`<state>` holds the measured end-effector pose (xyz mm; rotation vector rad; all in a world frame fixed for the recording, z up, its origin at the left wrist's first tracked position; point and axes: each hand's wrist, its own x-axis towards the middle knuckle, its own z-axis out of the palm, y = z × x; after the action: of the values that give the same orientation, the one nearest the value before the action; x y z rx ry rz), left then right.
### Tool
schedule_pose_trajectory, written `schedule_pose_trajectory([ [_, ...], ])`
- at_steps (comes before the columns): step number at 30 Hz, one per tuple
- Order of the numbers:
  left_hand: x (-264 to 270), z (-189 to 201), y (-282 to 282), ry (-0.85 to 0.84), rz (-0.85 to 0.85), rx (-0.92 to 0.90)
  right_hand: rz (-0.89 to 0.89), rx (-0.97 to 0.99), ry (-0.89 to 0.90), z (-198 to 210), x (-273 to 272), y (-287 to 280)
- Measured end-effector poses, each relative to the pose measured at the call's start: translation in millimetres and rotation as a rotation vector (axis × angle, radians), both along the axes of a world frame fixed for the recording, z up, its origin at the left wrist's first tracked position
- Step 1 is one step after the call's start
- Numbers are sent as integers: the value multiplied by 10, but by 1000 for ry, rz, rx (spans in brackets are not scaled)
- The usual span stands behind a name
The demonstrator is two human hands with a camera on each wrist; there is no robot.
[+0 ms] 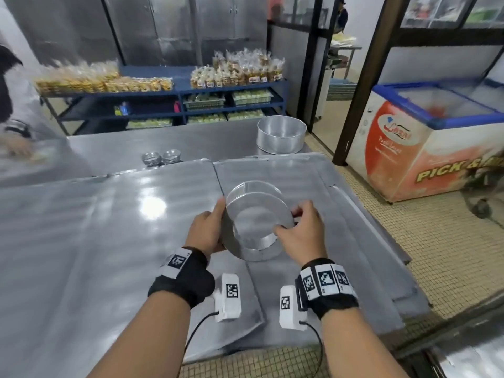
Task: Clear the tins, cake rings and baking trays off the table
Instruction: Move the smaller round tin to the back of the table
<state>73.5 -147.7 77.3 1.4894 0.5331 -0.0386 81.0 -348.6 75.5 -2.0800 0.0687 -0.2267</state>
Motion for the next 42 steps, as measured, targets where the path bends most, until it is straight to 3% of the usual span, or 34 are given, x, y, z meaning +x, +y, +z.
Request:
schedule_pose_trajectory([
  [6, -527, -50, 827, -54, -4, -158, 174, 25, 35, -17, -277, 762],
  [11, -944, -125, 1371, -163, 15, -264, 254, 361, 173, -71, -499, 1267],
  [13, -1083, -134, 1547, -178, 11, -268, 261, 394, 206, -97, -572, 1450],
  [21, -1483, -225, 1954, -248, -3, -168, 246, 264, 250, -292, -767, 1982],
  [26, -1691, -469, 2138, -178, 82, -102, 256, 337, 373, -368, -939, 2226],
  [30, -1833, -634, 2237, -137, 193, -161, 250, 298, 384, -436, -1072, 2335],
  [42, -2098, -929, 2476, -85, 166, -37, 298, 95, 417, -527, -1292, 2571],
])
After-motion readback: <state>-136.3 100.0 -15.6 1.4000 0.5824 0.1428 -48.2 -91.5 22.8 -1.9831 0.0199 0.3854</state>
